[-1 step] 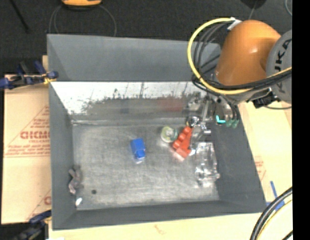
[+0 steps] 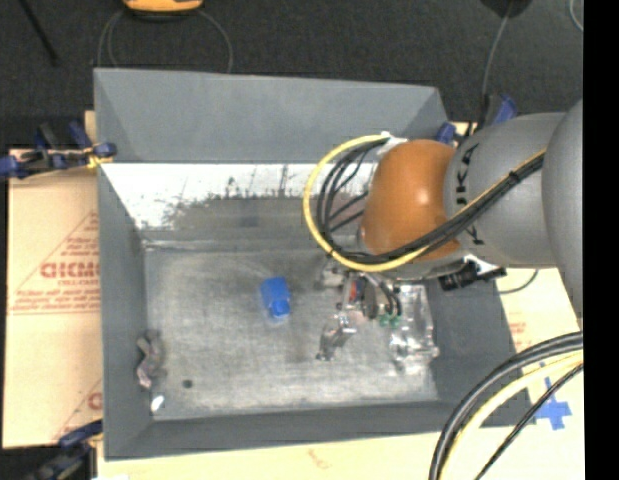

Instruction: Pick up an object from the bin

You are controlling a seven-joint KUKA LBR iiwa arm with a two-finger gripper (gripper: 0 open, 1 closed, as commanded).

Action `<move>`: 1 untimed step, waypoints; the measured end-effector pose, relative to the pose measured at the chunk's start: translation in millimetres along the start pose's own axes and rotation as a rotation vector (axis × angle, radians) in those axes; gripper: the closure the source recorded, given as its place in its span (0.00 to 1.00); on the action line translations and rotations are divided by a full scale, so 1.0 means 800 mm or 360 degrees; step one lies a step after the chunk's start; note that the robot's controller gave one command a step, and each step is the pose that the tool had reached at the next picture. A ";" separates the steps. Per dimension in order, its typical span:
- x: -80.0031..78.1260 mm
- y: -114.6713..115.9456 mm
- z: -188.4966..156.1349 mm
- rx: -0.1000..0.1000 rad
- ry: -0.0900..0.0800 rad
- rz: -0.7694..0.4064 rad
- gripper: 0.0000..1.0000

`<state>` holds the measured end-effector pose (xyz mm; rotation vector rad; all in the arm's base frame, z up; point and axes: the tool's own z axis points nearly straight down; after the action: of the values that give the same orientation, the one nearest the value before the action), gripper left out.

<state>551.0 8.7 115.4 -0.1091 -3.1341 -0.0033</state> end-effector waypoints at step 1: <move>-0.061 0.078 0.054 0.0000 -0.0022 0.0009 0.00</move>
Offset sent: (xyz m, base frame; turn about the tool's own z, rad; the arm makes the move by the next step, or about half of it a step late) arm 0.0488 0.0565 -0.0454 0.0107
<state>603.7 67.3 72.4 -0.1186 -3.1478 -0.0028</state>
